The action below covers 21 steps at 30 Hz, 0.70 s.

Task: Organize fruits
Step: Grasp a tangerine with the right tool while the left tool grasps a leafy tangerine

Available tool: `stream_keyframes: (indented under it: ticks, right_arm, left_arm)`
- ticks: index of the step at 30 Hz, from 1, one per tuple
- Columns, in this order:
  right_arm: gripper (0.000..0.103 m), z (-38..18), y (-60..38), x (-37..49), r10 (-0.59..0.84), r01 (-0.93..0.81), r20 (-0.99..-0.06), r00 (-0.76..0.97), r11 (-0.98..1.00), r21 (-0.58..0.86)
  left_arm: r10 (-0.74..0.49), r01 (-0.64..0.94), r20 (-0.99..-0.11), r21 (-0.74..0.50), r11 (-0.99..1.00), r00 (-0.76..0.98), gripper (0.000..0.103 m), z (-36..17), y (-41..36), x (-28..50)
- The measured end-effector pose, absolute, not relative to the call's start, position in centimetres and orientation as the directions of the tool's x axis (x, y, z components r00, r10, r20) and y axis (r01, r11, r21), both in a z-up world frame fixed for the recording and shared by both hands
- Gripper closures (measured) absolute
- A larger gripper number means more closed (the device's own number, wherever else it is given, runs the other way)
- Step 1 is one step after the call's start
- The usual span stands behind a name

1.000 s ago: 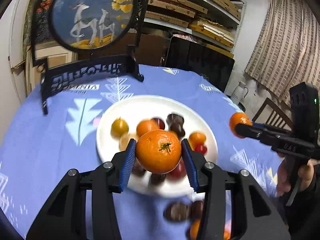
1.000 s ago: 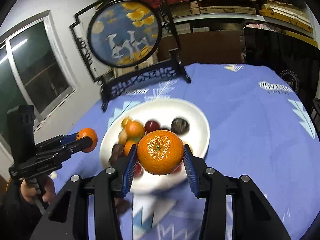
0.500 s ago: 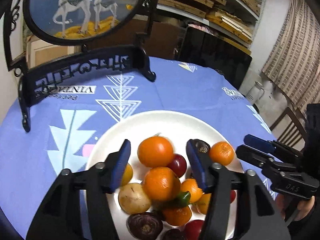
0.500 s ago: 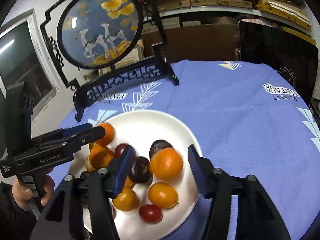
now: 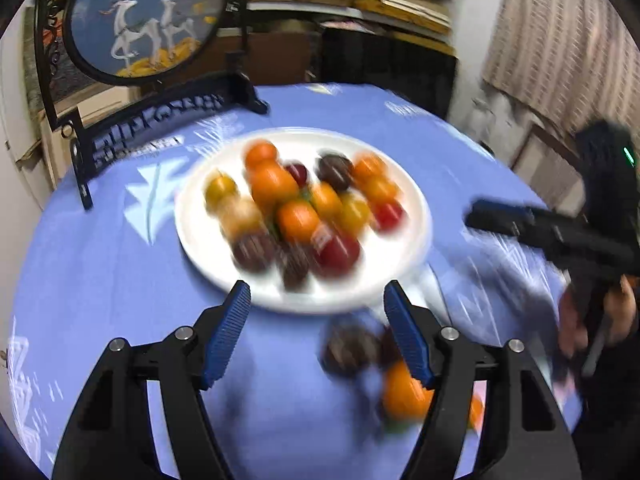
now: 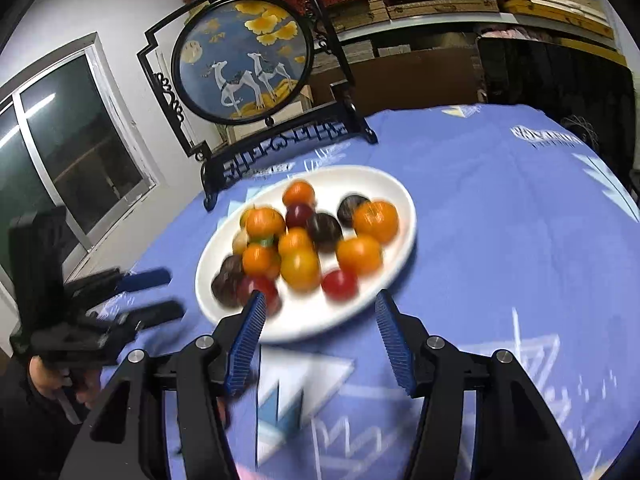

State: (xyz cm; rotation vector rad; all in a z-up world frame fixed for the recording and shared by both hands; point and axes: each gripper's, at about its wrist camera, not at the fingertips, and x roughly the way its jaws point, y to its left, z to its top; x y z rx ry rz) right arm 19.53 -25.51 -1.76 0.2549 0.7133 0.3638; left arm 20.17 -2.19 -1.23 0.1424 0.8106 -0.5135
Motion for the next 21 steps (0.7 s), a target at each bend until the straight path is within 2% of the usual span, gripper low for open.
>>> stream_keyframes:
  ticks: [4,5,6,8,10,16,21]
  right_arm:
    - [0.045,-2.1,-26.6,16.6,0.399,-0.228,-0.575,0.714,0.909,0.348]
    - [0.045,-2.4,-26.8,15.9,0.405,-0.227,-0.572,0.713,0.906,0.358]
    - [0.045,-2.6,-27.0,15.4,0.41,-0.228,-0.571,0.712,0.903,0.365]
    - [0.045,-3.0,-26.9,14.7,0.407,-0.225,-0.577,0.708,0.905,0.362]
    - [0.045,-3.3,-26.7,14.1,0.402,-0.226,-0.583,0.707,0.908,0.352]
    - [0.045,-3.8,-26.5,13.0,0.393,-0.228,-0.582,0.712,0.913,0.338]
    - [0.045,-4.1,-26.7,12.8,0.409,-0.237,-0.575,0.708,0.905,0.353]
  left_arm:
    - [-0.38,0.526,-0.72,-0.024,0.85,0.58,0.036,-2.3,-2.6,15.2]
    - [-0.387,0.536,-0.722,-0.026,0.844,0.574,0.038,-2.7,-2.8,14.1]
    - [-0.389,0.544,-0.726,-0.024,0.839,0.568,0.046,-3.1,-3.1,13.4]
    - [-0.381,0.554,-0.736,-0.01,0.832,0.559,0.053,-3.8,-3.9,12.8]
    - [-0.363,0.551,-0.75,0.004,0.834,0.554,0.058,-4.5,-4.9,12.9]
    - [-0.36,0.53,-0.77,-0.033,0.847,0.526,0.057,-5.7,-6.4,14.4]
    - [-0.394,0.486,-0.797,-0.146,0.861,0.458,0.054,-6.4,-5.2,16.3]
